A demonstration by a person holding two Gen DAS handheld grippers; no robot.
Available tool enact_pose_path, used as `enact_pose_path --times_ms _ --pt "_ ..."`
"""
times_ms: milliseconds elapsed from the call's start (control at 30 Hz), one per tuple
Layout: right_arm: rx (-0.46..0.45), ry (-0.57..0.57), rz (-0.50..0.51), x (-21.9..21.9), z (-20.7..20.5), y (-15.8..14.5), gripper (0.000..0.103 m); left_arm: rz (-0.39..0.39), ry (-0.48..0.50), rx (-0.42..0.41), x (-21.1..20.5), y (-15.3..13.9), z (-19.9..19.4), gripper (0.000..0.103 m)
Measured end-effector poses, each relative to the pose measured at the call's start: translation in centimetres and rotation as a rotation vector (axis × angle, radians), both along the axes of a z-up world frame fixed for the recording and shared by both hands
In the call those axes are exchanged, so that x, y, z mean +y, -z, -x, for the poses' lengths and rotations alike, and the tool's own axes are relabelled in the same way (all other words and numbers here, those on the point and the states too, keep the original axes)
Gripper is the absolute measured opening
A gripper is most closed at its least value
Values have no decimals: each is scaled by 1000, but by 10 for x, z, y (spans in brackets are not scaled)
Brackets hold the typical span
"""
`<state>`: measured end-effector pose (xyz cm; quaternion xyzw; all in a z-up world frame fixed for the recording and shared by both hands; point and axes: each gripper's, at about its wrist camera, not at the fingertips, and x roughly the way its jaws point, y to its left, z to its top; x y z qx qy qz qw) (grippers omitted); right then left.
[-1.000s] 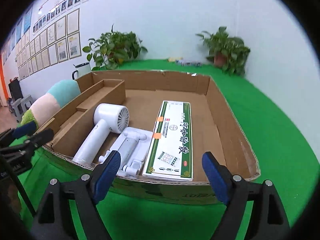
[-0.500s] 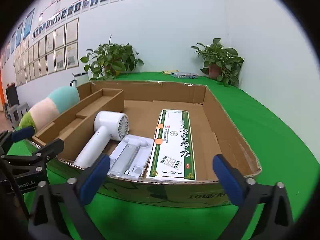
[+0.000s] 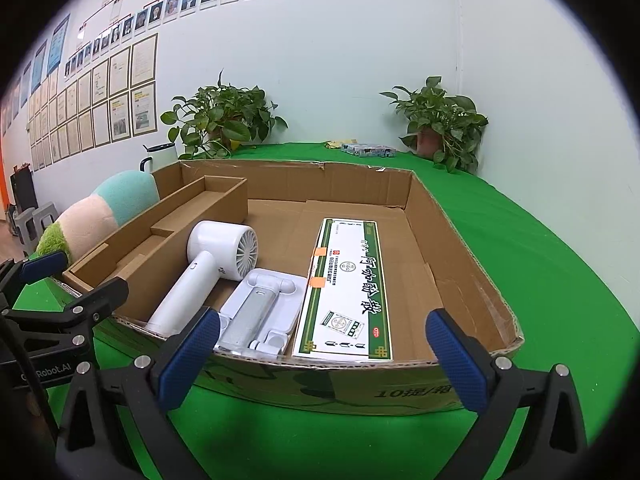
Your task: Organize objects
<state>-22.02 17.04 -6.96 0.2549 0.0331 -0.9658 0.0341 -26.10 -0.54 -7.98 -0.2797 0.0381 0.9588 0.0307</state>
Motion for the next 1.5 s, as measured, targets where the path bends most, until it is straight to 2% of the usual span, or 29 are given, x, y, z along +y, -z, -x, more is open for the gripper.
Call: enact_pose_path --times_ms 1500 --pt "-1 2 -3 1 -1 0 102 -3 1 0 2 -1 -4 103"
